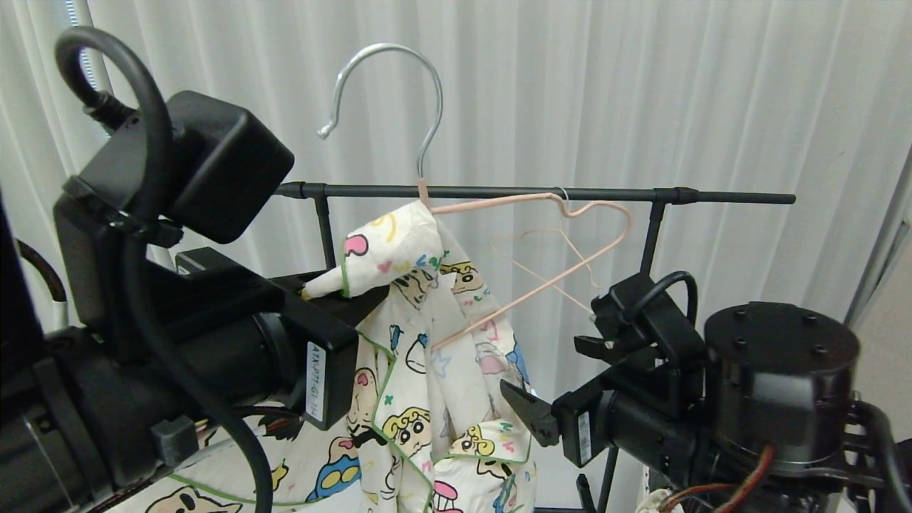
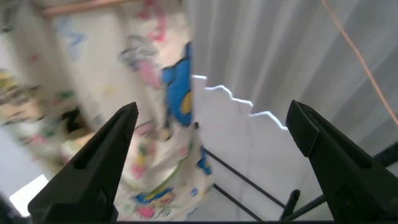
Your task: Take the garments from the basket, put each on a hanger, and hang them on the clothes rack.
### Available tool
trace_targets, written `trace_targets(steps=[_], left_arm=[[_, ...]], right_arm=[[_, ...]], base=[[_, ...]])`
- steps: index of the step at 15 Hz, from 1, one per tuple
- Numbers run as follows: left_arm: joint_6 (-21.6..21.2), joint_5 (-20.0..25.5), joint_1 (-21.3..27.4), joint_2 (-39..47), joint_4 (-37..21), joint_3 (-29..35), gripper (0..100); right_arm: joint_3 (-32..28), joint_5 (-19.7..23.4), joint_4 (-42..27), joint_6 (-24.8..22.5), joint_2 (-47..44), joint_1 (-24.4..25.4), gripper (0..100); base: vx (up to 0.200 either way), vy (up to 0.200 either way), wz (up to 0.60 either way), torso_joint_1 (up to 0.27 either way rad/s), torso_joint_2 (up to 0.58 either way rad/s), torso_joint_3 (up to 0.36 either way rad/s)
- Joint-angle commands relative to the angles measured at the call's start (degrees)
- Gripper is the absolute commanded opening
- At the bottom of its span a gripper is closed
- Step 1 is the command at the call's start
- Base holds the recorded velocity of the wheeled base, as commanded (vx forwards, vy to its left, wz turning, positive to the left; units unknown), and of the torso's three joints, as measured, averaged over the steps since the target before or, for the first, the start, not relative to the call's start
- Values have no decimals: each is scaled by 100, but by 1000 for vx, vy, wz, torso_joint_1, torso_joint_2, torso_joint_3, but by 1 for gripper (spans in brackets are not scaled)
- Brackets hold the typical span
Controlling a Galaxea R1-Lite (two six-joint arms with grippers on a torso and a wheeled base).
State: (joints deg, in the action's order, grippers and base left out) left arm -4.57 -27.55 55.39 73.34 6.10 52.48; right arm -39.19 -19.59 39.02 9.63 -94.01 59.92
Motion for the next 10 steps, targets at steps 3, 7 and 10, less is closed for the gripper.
trace_targets(steps=[3,7,10], left_arm=[[0,-5,103,14,6,96,0],[88,39,147,23,6,96,0],[88,39,209,-21,6,87,0]], right_arm=[[-89,-186,0,-5,-530,-50,100],[-71,-273,-9,-14,-565,38,100],[-71,-695,-132,-31,-724,-129,100]], base=[[0,0,0,0,0,0],[0,0,0,0,0,0],[0,0,0,0,0,0]])
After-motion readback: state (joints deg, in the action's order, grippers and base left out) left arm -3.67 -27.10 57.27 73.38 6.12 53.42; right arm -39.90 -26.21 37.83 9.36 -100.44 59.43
